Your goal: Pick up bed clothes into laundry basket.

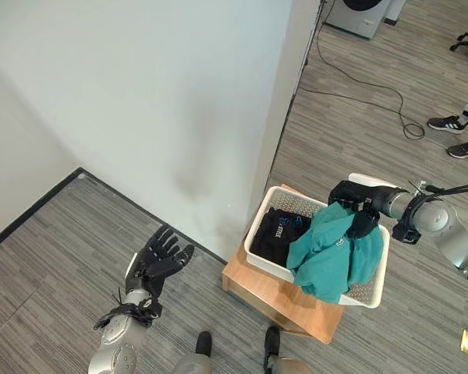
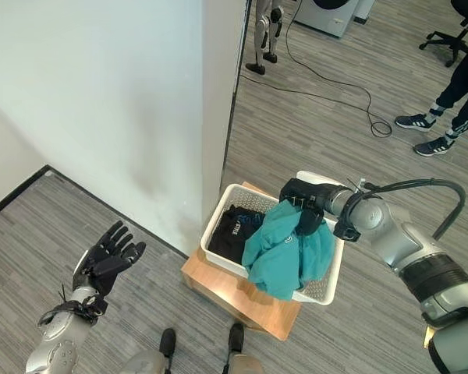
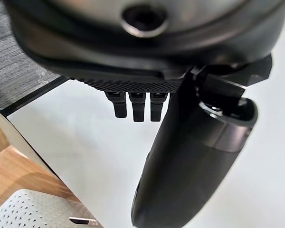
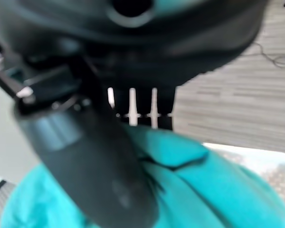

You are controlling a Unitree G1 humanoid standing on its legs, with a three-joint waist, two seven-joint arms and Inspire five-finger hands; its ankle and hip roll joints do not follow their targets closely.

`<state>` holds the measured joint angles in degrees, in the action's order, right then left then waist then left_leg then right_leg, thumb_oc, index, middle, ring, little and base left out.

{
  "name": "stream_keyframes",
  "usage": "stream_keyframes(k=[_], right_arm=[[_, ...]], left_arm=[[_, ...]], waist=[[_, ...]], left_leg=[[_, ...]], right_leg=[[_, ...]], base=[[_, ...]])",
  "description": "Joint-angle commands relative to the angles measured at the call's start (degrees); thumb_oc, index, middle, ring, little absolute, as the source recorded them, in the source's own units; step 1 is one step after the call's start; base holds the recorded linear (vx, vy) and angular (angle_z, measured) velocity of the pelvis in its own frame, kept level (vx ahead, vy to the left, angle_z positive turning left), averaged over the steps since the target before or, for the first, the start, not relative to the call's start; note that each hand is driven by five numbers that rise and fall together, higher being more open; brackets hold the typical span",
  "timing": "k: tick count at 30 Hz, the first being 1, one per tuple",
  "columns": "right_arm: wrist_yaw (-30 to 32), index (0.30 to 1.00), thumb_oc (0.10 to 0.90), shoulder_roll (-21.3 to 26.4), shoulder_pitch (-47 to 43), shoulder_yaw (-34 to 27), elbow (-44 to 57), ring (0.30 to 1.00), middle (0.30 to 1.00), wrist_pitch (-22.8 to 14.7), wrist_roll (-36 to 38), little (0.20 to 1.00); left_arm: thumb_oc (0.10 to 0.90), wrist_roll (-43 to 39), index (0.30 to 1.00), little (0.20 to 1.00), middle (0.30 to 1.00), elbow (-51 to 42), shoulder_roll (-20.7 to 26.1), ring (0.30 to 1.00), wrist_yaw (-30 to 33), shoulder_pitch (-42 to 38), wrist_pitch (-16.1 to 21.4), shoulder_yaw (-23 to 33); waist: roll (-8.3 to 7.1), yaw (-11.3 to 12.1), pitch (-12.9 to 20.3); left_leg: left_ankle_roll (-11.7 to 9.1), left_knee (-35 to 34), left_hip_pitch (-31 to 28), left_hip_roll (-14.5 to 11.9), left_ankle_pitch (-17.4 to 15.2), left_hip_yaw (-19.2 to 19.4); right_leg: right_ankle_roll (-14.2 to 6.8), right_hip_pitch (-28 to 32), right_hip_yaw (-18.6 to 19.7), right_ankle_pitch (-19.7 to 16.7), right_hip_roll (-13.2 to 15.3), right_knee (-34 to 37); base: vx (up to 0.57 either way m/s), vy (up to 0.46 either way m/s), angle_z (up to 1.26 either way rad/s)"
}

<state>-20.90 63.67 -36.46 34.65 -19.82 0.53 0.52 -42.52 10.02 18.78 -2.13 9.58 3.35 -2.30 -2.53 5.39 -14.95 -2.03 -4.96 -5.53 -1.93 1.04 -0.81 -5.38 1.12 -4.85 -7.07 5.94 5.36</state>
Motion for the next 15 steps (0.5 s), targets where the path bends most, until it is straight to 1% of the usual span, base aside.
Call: stream_keyframes(k=[1,2,3,4,7,8,9,11,15], right_arm=[[3.6,0.300,0.400,0.2,-12.8,3.2,-4.6,0.300,0.300,-1.0,-1.0,0.300],[3.9,0.300,0.400,0.2,-13.1,3.5,-6.3,0.300,0.300,-0.9,-1.2,0.300],[4.5,0.300,0.400,0.4,-14.5,4.6,-10.2,0.300,0.300,-0.9,-2.3,0.300],[4.6,0.300,0.400,0.4,-14.8,4.9,-10.4,0.300,0.300,-1.0,-2.3,0.300],[6.2,0.300,0.400,-0.1,-17.0,6.1,-16.1,0.300,0.300,-0.5,-4.4,0.300],[6.2,0.300,0.400,-0.2,-17.1,6.2,-16.2,0.300,0.300,-0.6,-4.4,0.300],[6.5,0.300,0.400,-0.8,-18.5,7.0,-19.5,0.300,0.300,-0.4,-5.8,0.300],[7.2,0.300,0.400,-1.6,-19.3,7.2,-22.1,0.300,0.300,-0.2,-6.8,0.300],[7.1,0.300,0.400,-2.6,-18.9,7.1,-21.8,0.300,0.300,-0.3,-7.3,0.300]], left_arm=[[0.800,0.6,0.900,0.900,0.900,-8.5,3.9,0.900,-2.0,0.6,3.6,0.5],[0.800,0.6,0.900,0.900,0.900,-8.4,4.0,0.900,-2.1,0.9,3.6,0.5],[0.800,0.5,0.900,0.900,0.900,-8.5,4.2,0.900,-2.2,1.4,3.5,0.5],[0.800,0.5,0.900,0.900,0.900,-8.5,4.1,0.900,-2.2,1.4,3.5,0.5],[0.800,-0.1,0.900,0.900,0.900,-8.6,4.2,0.900,-2.1,1.8,3.5,0.5],[0.800,-0.1,0.900,0.900,0.900,-8.6,4.2,0.900,-2.1,1.8,3.5,0.5],[0.800,-0.4,0.900,0.900,0.900,-8.7,4.3,0.900,-2.0,1.6,3.5,0.5],[0.800,-0.5,0.900,0.900,0.900,-8.5,4.1,0.900,-1.9,1.6,3.4,0.4],[0.800,-0.6,0.900,0.900,0.900,-8.5,3.8,0.900,-1.9,1.6,3.3,0.5]], waist=[[-2.78,0.7,3.6],[-2.77,0.8,3.6],[-2.69,1.1,3.5],[-2.65,1.0,3.5],[-2.41,1.2,3.4],[-2.40,1.2,3.4],[-2.23,1.2,3.4],[-2.06,1.2,3.4],[-1.87,1.0,3.4]], left_leg=[[-0.7,0.7,5.5,1.1,0.8,-2.2],[-0.8,0.7,5.6,1.1,0.9,-2.3],[-0.8,0.7,5.7,1.1,1.0,-2.4],[-0.8,0.7,5.7,1.1,0.9,-2.4],[-0.8,0.7,5.8,1.2,1.0,-2.6],[-0.8,0.7,5.8,1.2,1.0,-2.6],[-0.8,0.6,5.9,1.3,1.1,-2.7],[-0.7,0.7,6.0,1.3,1.0,-2.9],[-0.6,0.7,5.9,1.3,1.0,-2.9]], right_leg=[[-1.8,1.5,-1.4,9.2,1.9,-5.8],[-1.9,1.5,-1.5,9.2,1.9,-5.8],[-1.9,1.5,-1.6,9.2,1.9,-5.7],[-1.9,1.5,-1.6,9.2,1.9,-5.7],[-1.8,1.5,-1.7,9.2,2.0,-5.7],[-1.8,1.5,-1.7,9.2,2.0,-5.7],[-1.9,1.5,-1.8,9.1,2.0,-5.7],[-1.9,1.5,-1.8,9.1,2.1,-5.7],[-1.9,1.4,-1.8,9.1,2.1,-5.8]], base=[[0.00,0.000,0.00],[0.00,0.000,0.00],[0.00,0.000,0.00],[0.00,0.010,0.04],[-0.01,0.008,0.07],[-0.01,0.018,0.13],[-0.01,0.016,0.11],[0.00,0.010,0.03],[0.00,0.000,0.00]])
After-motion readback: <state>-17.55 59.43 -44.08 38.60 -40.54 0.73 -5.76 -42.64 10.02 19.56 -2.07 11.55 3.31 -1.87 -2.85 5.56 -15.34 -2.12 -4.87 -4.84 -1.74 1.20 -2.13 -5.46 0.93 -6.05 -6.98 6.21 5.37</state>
